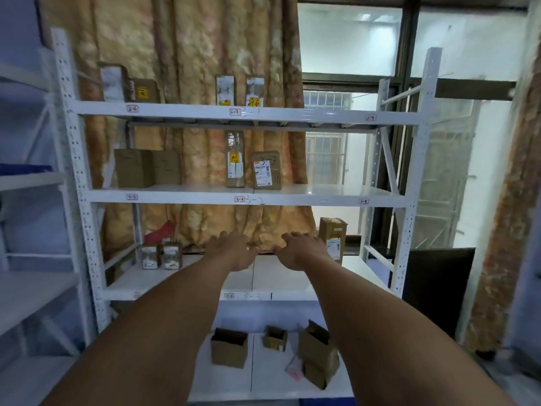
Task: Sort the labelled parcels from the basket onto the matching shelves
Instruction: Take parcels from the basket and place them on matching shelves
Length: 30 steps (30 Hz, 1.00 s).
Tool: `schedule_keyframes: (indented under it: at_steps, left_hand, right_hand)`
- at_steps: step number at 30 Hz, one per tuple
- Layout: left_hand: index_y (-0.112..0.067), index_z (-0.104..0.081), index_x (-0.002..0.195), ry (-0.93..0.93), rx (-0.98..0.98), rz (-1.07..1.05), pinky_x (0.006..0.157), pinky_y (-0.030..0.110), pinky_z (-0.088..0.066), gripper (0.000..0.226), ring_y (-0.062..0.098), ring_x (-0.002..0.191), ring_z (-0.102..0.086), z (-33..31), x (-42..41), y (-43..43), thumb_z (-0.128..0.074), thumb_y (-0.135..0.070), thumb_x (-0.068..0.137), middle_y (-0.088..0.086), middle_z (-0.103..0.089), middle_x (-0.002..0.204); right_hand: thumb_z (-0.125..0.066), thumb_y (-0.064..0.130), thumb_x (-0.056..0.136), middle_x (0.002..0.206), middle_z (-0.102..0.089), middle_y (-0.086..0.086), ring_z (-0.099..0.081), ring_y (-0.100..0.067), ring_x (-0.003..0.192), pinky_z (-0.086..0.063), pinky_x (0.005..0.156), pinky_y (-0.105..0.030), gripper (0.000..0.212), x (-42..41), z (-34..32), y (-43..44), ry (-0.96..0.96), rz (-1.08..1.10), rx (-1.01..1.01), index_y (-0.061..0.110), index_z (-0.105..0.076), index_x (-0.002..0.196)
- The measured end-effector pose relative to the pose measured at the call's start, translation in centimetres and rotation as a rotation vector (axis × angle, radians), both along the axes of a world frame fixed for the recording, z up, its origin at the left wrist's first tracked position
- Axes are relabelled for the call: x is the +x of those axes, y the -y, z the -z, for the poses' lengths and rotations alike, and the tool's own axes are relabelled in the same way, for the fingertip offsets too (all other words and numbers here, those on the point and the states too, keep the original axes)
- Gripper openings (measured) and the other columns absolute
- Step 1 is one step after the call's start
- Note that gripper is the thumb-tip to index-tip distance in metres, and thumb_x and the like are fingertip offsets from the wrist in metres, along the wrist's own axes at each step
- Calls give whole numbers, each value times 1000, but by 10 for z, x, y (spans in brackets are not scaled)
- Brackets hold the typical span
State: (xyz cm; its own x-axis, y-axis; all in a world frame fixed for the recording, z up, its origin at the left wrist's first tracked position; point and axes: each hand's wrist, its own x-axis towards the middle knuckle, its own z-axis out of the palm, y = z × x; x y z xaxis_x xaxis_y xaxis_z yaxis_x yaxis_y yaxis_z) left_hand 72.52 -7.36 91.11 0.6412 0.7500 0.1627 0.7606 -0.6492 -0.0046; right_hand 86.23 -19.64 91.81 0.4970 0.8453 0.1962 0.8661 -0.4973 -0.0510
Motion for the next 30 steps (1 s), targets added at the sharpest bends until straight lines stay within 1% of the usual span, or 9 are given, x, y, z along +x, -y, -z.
schedule_keyframes:
  at_steps: [3, 7, 10, 13, 16, 22, 26, 30]
  left_hand:
    - [-31, -39, 152, 3, 11, -21, 111, 48, -37, 66, 31, 142, -36, 0, -44, 28, -27, -68, 98, 4, -38, 158]
    - [-29, -42, 150, 37, 29, -20, 111, 47, -35, 63, 33, 142, -36, -25, -94, 58, -28, -64, 100, 7, -40, 157]
    - [-28, -43, 148, 60, 14, -44, 111, 47, -35, 62, 34, 142, -36, -45, -126, 64, -29, -63, 100, 8, -39, 157]
    - [-28, -45, 148, 65, 2, -57, 111, 47, -36, 63, 33, 143, -36, -55, -148, 63, -28, -64, 99, 8, -40, 157]
    - [-27, -41, 151, 56, 29, -47, 114, 48, -33, 64, 32, 147, -31, -63, -162, 64, -26, -63, 100, 8, -35, 161]
    - [-26, -40, 152, 48, 22, -12, 114, 47, -32, 66, 32, 147, -31, -61, -184, 61, -26, -64, 100, 8, -33, 161]
    - [-27, -38, 153, 52, 26, -14, 116, 50, -29, 69, 33, 149, -28, -56, -204, 49, -24, -67, 98, 7, -33, 162]
    - [-30, -42, 150, 80, 6, -28, 111, 50, -37, 70, 36, 142, -38, -45, -230, 37, -24, -69, 95, 8, -41, 157]
  right_hand:
    - [-30, 61, 105, 167, -31, -5, -24, -34, 154, -20, 123, -49, 65, -42, -2, 34, -11, 0, 13, 26, -33, 160]
    - [-30, 61, 105, 167, -31, -6, -25, -34, 154, -20, 123, -50, 66, -85, -25, 61, 20, -9, 0, 25, -31, 161]
    - [-30, 62, 105, 166, -33, -7, -28, -34, 152, -21, 122, -51, 67, -115, -45, 69, 41, -33, 14, 26, -29, 161]
    - [-31, 61, 104, 167, -30, -7, -27, -34, 153, -19, 122, -51, 68, -138, -60, 73, 31, -24, 18, 24, -29, 161]
    - [-31, 61, 105, 169, -26, -6, -24, -33, 155, -17, 124, -50, 67, -156, -70, 76, 17, -17, 37, 25, -28, 162]
    - [-28, 62, 105, 170, -25, -7, -23, -34, 155, -16, 124, -51, 68, -184, -69, 76, 16, 0, 43, 25, -27, 162]
    - [-29, 62, 105, 169, -28, -6, -25, -33, 154, -19, 123, -51, 67, -198, -62, 63, 7, -35, 41, 25, -32, 160]
    - [-28, 64, 102, 167, -32, -7, -26, -34, 153, -23, 121, -49, 69, -208, -52, 47, -16, -48, 42, 25, -33, 159]
